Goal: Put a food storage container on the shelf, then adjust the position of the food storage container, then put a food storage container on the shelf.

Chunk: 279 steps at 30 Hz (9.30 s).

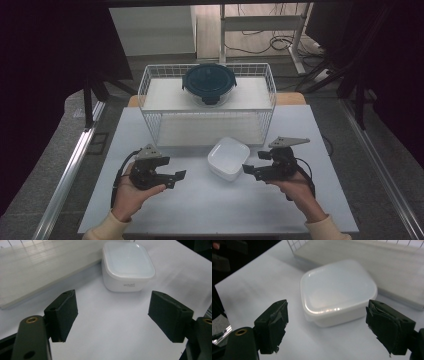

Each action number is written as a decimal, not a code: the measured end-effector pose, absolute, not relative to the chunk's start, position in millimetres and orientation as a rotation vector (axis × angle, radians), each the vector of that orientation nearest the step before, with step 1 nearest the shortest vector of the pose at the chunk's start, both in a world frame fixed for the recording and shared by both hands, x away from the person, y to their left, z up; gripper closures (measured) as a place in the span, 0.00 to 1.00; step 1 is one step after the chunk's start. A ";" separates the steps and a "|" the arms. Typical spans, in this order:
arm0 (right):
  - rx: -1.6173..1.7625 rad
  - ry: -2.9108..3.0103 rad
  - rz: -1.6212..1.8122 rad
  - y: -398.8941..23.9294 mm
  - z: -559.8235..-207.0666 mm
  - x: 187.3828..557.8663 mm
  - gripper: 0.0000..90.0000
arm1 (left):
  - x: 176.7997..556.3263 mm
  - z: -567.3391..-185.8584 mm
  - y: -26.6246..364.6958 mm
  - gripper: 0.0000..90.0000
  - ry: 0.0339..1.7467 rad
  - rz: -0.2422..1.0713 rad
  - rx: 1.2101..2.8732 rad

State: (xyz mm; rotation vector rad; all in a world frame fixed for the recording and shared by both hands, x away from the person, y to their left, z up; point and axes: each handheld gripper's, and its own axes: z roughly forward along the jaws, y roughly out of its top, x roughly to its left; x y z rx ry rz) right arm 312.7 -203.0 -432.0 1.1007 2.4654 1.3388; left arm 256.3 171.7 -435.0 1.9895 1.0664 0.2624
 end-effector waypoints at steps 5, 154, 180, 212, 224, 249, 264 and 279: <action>1.122 2.503 1.297 -203.6 -446.1 309.3 0.20 | 253.5 -447.7 172.8 0.24 1.088 0.248 1.990; 0.791 2.658 1.149 -117.3 -451.1 364.9 0.99 | 265.5 -474.7 216.4 0.28 1.238 0.130 1.934; 1.278 2.368 1.286 -236.5 -457.2 302.8 0.31 | 277.5 -494.3 196.5 0.93 1.233 0.094 2.049; 1.295 2.378 1.314 -237.6 -455.7 302.2 0.31 | 266.0 -505.1 144.1 1.00 1.098 -0.020 2.156; 1.285 2.363 1.324 -237.6 -452.8 300.5 0.31 | 264.1 -499.2 152.8 1.00 1.113 0.043 2.128; 1.232 2.444 1.325 -223.9 -455.7 298.3 0.29 | 257.1 -468.7 195.9 0.35 1.244 0.141 1.901; 1.221 2.462 1.300 -212.9 -454.8 294.5 0.27 | 256.9 -466.6 200.4 0.33 1.240 0.113 1.814; 1.305 2.517 1.366 -177.2 -436.9 293.0 0.31 | 263.5 -467.0 186.5 0.33 1.272 -0.035 1.775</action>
